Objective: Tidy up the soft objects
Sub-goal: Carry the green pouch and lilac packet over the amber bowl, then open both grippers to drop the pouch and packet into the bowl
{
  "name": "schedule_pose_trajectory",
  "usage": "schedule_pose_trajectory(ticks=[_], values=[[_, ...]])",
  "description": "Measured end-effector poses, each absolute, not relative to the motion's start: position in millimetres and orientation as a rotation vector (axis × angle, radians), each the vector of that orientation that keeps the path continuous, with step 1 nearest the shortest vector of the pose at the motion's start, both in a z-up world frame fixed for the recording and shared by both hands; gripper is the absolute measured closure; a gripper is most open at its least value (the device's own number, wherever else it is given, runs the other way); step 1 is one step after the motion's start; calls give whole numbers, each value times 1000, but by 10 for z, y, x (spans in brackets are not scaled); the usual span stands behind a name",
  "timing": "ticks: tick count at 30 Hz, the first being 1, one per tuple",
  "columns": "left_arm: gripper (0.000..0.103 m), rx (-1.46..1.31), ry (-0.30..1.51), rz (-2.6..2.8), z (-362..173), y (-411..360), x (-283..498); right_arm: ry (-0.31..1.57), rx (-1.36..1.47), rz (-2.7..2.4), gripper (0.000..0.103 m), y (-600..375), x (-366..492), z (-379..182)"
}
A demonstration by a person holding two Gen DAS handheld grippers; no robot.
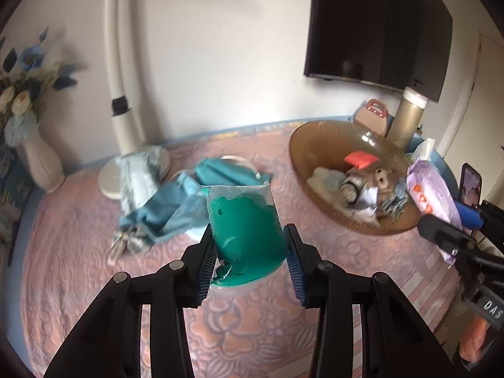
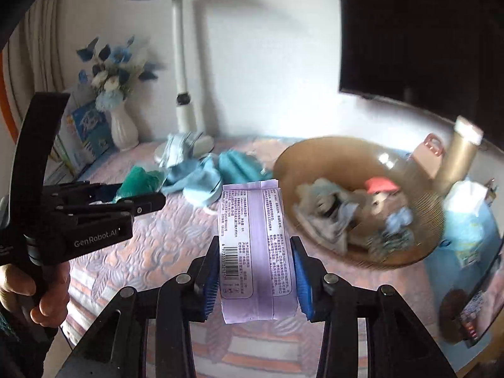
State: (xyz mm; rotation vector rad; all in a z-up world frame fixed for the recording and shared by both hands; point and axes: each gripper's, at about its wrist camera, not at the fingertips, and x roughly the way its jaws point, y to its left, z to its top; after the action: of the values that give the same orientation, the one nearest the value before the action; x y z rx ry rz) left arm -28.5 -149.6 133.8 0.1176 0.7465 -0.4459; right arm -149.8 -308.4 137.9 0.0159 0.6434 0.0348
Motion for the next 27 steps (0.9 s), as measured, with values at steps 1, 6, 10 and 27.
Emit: schedule_pose_trajectory(ticks=[1, 6, 10, 27], values=[[65, 124, 731, -468, 1411, -1601, -232, 616, 25, 7, 63, -3214, -1491, 1495], [65, 128, 672, -541, 1662, -2119, 21, 539, 75, -136, 63, -3800, -1348, 1939], [64, 123, 667, -594, 1706, -2443, 178, 538, 122, -188, 63, -4116, -1114, 2058], [21, 83, 620, -516, 1778, -2015, 75, 636, 273, -127, 38, -4161, -713, 1730]])
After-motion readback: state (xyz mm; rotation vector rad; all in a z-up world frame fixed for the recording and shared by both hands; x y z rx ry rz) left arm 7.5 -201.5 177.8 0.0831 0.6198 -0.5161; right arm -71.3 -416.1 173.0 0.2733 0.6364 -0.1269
